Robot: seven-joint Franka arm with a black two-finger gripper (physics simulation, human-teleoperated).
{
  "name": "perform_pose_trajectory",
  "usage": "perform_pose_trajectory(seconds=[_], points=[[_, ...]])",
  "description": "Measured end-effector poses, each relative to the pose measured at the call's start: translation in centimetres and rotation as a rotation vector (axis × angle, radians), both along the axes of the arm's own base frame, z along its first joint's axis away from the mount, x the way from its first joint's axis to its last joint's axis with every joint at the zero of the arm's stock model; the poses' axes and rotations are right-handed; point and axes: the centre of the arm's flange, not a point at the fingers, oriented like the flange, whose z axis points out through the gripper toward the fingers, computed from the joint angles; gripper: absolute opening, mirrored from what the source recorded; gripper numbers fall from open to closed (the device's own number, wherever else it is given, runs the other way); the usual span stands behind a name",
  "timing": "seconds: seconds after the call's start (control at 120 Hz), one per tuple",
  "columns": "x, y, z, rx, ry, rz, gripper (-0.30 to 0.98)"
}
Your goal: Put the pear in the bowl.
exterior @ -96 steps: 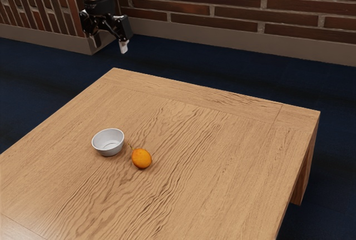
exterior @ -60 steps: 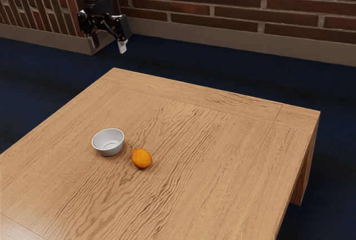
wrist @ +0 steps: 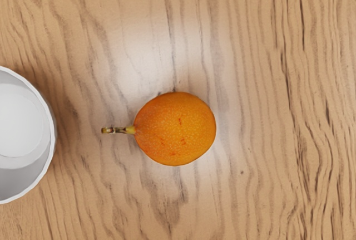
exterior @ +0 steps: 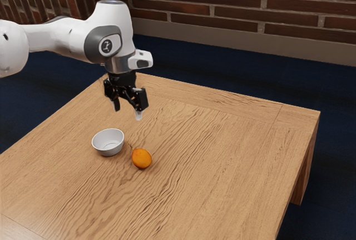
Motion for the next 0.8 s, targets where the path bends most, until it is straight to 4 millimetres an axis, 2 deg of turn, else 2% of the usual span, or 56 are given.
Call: perform_pose_trajectory(seconds=[0.1, 0.233, 0.392, 0.517, 0.8], points=[[1.4, -0.8, -3.6, -0.013, -0.015, -0.046, 0.69], [2.4, -2.0, -5.4, -0.025, -0.051, -0.114, 0.69], [1.2, -3.6, -8.3, -0.033, -0.01, -0.202, 0.69], [0.2, -2.8, -10.5, -0.045, 0.017, -0.287, 0.69], [-0.8, -1.0, -14.7, -0.119, -0.006, -0.493, 0.68]])
